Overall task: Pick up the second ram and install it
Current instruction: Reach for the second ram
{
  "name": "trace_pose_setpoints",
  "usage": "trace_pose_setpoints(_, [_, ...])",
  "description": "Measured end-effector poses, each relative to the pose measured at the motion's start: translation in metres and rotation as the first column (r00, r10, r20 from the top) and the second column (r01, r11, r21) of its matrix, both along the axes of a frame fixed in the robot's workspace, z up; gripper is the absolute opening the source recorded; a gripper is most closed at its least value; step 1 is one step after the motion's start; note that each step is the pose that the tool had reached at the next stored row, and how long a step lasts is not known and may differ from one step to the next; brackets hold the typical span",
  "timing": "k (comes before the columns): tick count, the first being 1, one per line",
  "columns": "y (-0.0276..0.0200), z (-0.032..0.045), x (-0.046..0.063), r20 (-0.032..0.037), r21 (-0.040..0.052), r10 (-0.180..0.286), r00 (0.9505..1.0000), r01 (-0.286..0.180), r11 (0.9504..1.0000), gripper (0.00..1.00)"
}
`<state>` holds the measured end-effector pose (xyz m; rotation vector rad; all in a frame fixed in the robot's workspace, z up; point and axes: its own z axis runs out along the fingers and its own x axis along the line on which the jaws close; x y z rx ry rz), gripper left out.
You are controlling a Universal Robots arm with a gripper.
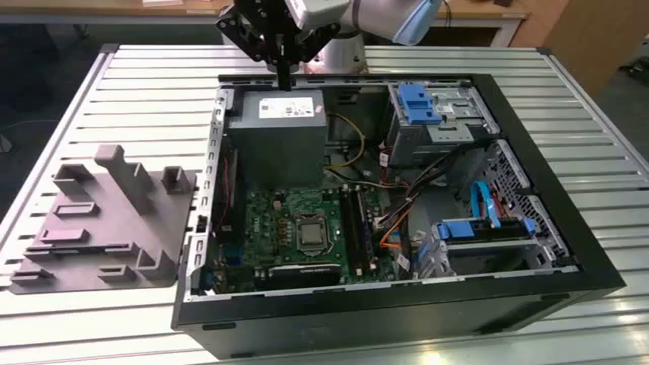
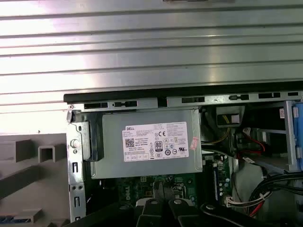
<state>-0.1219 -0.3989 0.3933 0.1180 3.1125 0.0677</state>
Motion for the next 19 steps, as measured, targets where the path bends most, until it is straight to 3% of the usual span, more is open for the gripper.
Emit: trace_pose_setpoints(19, [0.0000,0.0000,-0.0023,0.0000,-0.0001,0.000,1.0000,0.000,1.0000,0.11])
